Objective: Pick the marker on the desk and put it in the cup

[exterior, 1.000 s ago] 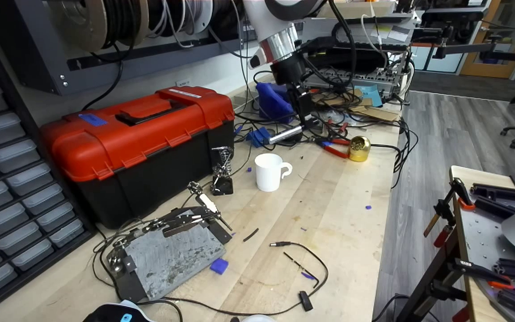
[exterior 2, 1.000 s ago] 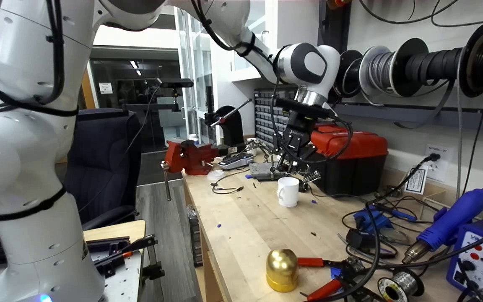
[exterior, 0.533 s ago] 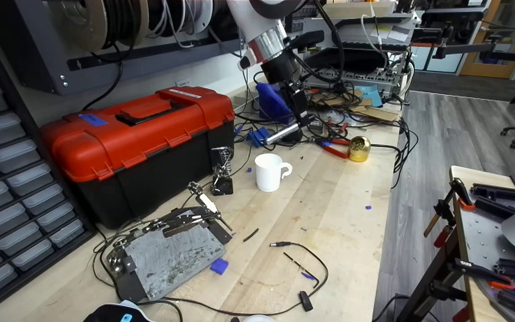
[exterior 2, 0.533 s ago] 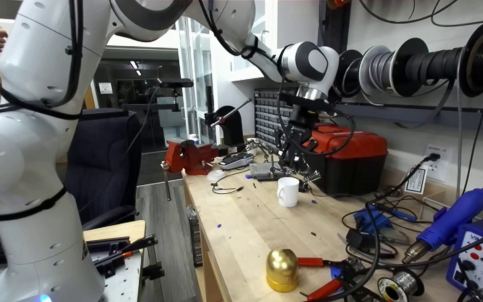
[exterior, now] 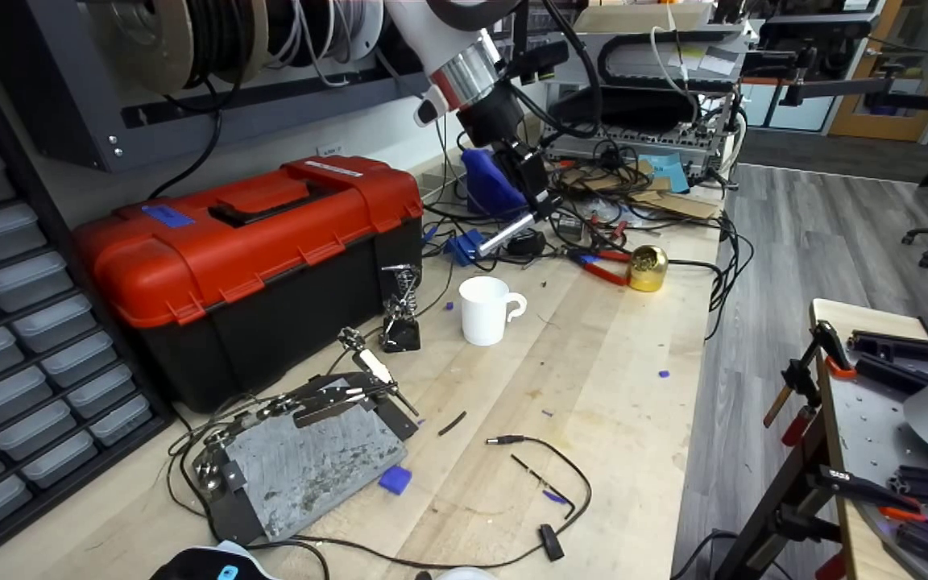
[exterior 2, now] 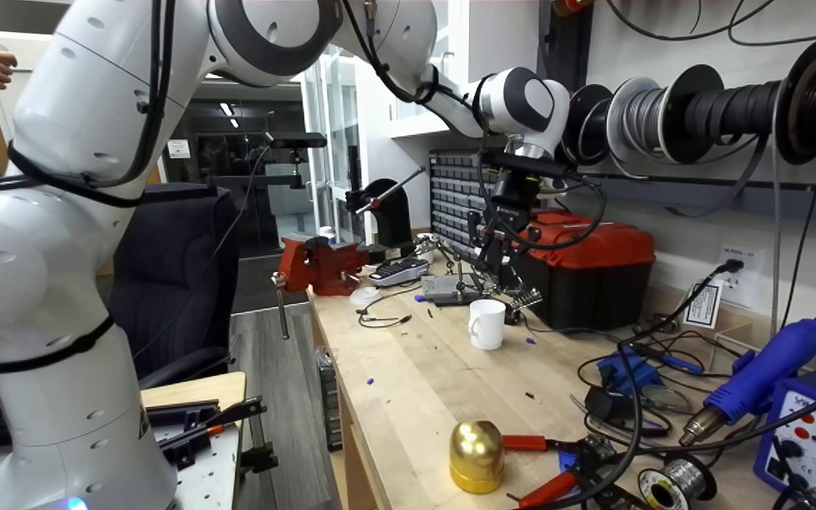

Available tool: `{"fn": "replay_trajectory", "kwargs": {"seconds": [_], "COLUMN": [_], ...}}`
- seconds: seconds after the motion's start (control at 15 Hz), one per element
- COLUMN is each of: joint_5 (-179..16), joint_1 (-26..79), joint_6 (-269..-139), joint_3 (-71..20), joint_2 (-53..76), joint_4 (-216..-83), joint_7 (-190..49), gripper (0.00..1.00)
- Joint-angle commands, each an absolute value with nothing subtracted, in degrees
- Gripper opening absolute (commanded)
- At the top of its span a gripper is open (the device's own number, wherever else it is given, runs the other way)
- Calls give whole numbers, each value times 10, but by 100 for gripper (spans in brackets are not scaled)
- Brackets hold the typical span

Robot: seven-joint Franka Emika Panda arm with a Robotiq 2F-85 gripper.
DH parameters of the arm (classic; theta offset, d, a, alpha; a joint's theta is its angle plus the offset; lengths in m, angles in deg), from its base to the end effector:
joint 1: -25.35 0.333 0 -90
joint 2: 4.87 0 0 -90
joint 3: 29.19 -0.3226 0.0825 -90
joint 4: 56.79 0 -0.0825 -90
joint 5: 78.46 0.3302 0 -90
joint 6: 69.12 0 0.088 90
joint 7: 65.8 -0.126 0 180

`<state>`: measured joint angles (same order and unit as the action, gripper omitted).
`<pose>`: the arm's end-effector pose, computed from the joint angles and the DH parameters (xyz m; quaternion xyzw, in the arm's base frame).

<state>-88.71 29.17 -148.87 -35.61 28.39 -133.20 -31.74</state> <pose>0.5953 0.0687 0.3732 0.8914 0.3696 -0.2622 0.0031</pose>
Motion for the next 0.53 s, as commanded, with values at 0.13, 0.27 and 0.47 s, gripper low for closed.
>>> {"fn": "replay_trajectory", "kwargs": {"seconds": [0.13,0.27,0.47], "joint_5": [-916,-921,-927], "joint_1": [304,307,312], "joint_6": [-1429,-1418,-1406], "joint_3": [-359,-359,-361], "joint_2": [320,330,343], "joint_4": [-1270,-1258,-1245], "joint_7": [-294,-289,-281], "gripper": [7,7,7]}}
